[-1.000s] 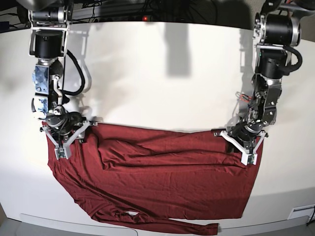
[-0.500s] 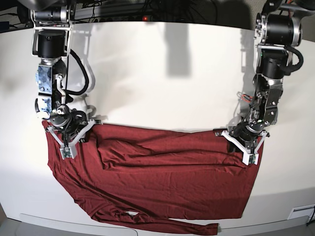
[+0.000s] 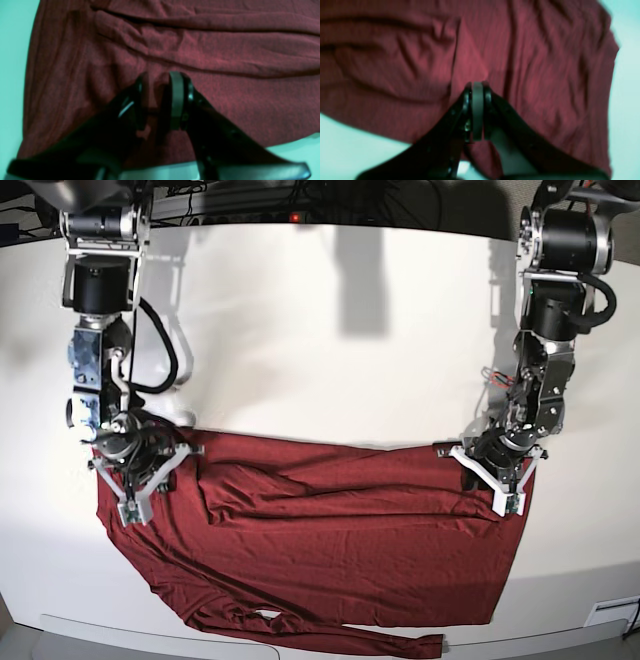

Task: Fold the T-shirt properly
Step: 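Lift the held shirt edge with both grippers and pull toward the robot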

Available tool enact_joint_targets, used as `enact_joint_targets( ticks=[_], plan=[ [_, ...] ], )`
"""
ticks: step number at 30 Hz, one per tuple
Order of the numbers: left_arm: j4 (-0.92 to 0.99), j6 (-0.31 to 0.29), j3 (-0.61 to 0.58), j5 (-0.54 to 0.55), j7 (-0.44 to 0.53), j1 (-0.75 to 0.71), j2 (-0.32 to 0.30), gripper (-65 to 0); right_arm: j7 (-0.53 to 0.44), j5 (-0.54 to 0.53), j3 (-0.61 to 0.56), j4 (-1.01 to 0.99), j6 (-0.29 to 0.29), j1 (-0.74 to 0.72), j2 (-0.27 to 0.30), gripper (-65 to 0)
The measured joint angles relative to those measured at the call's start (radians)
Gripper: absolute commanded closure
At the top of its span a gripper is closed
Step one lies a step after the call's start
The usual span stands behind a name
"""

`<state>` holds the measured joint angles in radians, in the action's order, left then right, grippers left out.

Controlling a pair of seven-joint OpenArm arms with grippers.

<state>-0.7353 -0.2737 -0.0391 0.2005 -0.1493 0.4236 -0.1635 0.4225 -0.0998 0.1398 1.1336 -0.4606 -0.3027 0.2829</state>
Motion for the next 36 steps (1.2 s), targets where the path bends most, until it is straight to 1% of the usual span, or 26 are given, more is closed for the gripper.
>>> enact_joint_targets(
  ticks=[2, 4, 7, 8, 9, 10, 11, 13, 14, 17, 20, 24, 27, 28, 30, 32, 33, 36],
  plan=[
    [0.000, 0.000, 0.000, 0.000, 0.000, 0.000, 0.000, -14.0, 0.007, 0.000, 0.000, 0.000, 0.000, -0.013, 0.003, 0.0],
    [0.000, 0.000, 0.000, 0.000, 0.000, 0.000, 0.000, -14.0, 0.034, 0.000, 0.000, 0.000, 0.000, -0.019, 0.002, 0.0],
    [0.000, 0.000, 0.000, 0.000, 0.000, 0.000, 0.000, -14.0, 0.145, -0.023, 0.000, 0.000, 0.000, -0.022, 0.002, 0.0],
    [0.000, 0.000, 0.000, 0.000, 0.000, 0.000, 0.000, -14.0, 0.178, -0.034, 0.000, 0.000, 0.000, -0.019, 0.002, -8.3],
    [0.000, 0.000, 0.000, 0.000, 0.000, 0.000, 0.000, -14.0, 0.190, -0.029, 0.000, 0.000, 0.000, -0.015, 0.002, -16.8],
    [0.000, 0.000, 0.000, 0.000, 0.000, 0.000, 0.000, -14.0, 0.201, -0.031, 0.000, 0.000, 0.000, -0.011, 0.002, -22.7],
    [0.000, 0.000, 0.000, 0.000, 0.000, 0.000, 0.000, -14.0, 0.214, -0.029, 0.000, 0.000, 0.000, -0.010, 0.002, -24.6],
    [0.000, 0.000, 0.000, 0.000, 0.000, 0.000, 0.000, -14.0, 0.214, -0.024, 0.000, 0.000, 0.000, -0.005, 0.002, -24.4],
    [0.000, 0.000, 0.000, 0.000, 0.000, 0.000, 0.000, -14.0, 0.210, -0.003, 0.000, 0.000, 0.000, -0.003, 0.002, -24.4],
    [0.000, 0.000, 0.000, 0.000, 0.000, 0.000, 0.000, -14.0, 0.198, 0.000, 0.000, 0.000, 0.005, -0.001, 0.002, -24.4],
    [0.000, 0.000, 0.000, 0.000, 0.000, 0.000, 0.000, -14.0, 0.177, -0.001, 0.000, -0.001, 0.012, -0.003, 0.002, -21.1],
    [0.000, 0.000, 0.000, 0.000, -0.003, 0.000, 0.000, -14.0, 0.171, -0.008, 0.000, -0.067, 0.012, -0.016, -0.005, -21.1],
    [0.000, 0.000, 0.000, 0.000, -0.004, 0.000, 0.000, -14.0, 0.179, -0.008, -0.006, -0.072, 0.011, -0.014, -0.012, -21.3],
    [0.000, 0.000, 0.000, 0.000, -0.003, 0.000, 0.000, -14.0, 0.180, -0.008, -0.012, -0.072, 0.003, -0.016, -0.012, -22.3],
    [0.000, 0.000, 0.000, 0.000, -0.003, 0.000, 0.000, -14.0, 0.177, -0.008, -0.025, -0.072, -0.015, -0.021, -0.014, -27.9],
    [0.000, 0.000, 0.000, 0.000, -0.003, 0.000, 0.000, -14.0, 0.173, -0.008, -0.031, -0.072, -0.016, -0.021, -0.018, -32.1],
    [0.000, 0.000, 0.000, 0.000, -0.003, 0.000, 0.000, -14.0, 0.167, -0.008, -0.031, -0.072, -0.016, -0.021, -0.019, -33.0],
    [0.000, 0.000, 0.000, 0.000, -0.003, 0.000, 0.000, -14.0, 0.158, -0.015, -0.031, -0.072, -0.016, -0.021, -0.017, -33.0]
  ],
)
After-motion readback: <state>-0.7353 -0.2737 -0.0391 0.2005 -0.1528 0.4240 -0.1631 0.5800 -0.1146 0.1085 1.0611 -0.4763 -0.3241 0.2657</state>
